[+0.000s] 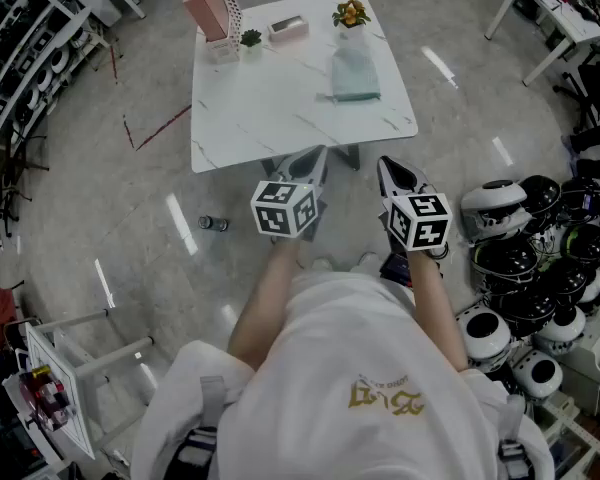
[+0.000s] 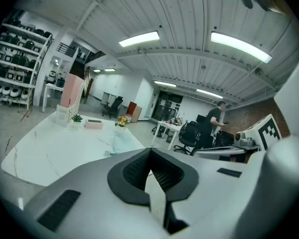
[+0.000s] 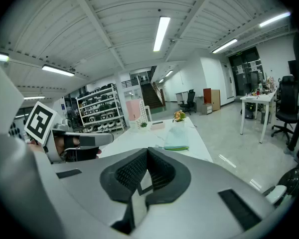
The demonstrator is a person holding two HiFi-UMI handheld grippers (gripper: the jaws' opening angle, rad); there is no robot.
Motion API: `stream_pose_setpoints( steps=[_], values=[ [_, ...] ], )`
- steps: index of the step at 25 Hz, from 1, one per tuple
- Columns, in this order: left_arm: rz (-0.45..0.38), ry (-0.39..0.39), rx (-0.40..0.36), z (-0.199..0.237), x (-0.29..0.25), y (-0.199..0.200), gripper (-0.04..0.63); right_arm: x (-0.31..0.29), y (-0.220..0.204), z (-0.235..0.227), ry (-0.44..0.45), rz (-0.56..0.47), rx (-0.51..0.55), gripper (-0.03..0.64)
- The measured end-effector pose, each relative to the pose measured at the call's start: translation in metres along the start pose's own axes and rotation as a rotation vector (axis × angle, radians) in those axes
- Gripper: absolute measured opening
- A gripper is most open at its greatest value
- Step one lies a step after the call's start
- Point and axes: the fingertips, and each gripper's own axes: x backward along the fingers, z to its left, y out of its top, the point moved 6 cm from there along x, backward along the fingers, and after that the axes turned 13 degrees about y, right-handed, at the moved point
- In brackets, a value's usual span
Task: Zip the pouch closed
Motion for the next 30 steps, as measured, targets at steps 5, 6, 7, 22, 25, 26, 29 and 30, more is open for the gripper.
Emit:
stream_pose_setpoints(
  steps=[5,6,7,22,25,26,29,30],
  values=[
    [0.011,0.031,0.017,-0.013,-0.008,0.002,0.018,0.008,0.009,-0.016,0.023,0.013,0.012,0.012],
    [0.013,0.039,0.017,-0.015,-0.010,0.002,0.018,0.009,0.010,-0.019,0.030,0.016,0.015,0.012],
    [0.015,0.048,0.017,-0.017,-0.012,0.002,0.018,0.009,0.011,-0.023,0.038,0.020,0.018,0.012],
    [0.027,0.183,0.010,-0.033,-0.030,-0.012,0.245,0.008,0.000,-0.068,0.096,0.064,-0.033,0.184],
    [0.054,0.181,0.001,-0.029,-0.036,-0.016,0.235,0.001,-0.006,-0.072,0.095,0.074,-0.050,0.186],
    [0.058,0.183,0.002,-0.025,-0.038,-0.016,0.226,-0.002,-0.006,-0.073,0.090,0.071,-0.049,0.182],
    [0.056,0.185,0.007,-0.009,-0.050,-0.010,0.212,-0.020,0.001,-0.079,0.071,0.063,-0.037,0.172],
    [0.057,0.181,0.007,-0.002,-0.057,-0.008,0.210,-0.028,0.002,-0.082,0.065,0.065,-0.039,0.172]
  ],
)
